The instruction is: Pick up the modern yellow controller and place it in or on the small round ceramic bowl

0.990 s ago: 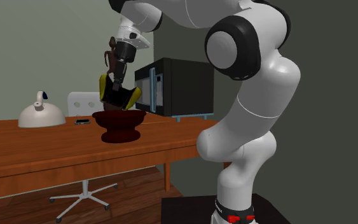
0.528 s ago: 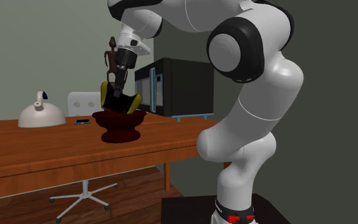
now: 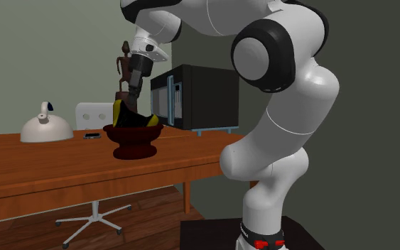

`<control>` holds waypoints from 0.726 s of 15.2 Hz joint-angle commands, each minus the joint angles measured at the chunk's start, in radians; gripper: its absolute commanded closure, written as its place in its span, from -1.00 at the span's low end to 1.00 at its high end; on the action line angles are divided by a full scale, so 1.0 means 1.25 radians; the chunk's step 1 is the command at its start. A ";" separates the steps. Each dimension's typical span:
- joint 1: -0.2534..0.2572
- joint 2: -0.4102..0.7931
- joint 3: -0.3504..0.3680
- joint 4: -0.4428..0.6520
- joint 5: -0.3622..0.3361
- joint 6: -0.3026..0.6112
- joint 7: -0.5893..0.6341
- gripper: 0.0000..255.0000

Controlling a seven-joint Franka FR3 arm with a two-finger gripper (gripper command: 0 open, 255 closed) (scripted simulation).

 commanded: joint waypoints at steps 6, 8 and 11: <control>-0.016 0.049 -0.033 0.115 -0.031 -0.076 0.020 -1.00; -0.016 0.049 -0.033 0.115 -0.031 -0.075 0.020 -1.00; -0.016 0.049 -0.033 0.115 -0.031 -0.075 0.020 -1.00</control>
